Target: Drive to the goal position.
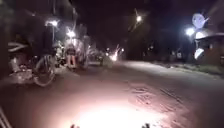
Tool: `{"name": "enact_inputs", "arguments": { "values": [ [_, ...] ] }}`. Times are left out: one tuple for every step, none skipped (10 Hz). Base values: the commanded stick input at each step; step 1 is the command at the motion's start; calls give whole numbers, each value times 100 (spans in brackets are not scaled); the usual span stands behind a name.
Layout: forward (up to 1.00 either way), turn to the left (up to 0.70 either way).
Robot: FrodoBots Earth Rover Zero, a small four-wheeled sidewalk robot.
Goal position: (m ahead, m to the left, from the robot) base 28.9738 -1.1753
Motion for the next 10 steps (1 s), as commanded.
{"name": "enact_inputs", "arguments": {
  "values": [
    [70, 0],
    [70, 0],
    [70, 0],
    [70, 0],
    [70, 0],
    [70, 0],
    [70, 0],
    [70, 0],
    [70, 0],
    [70, 0]
  ]
}}
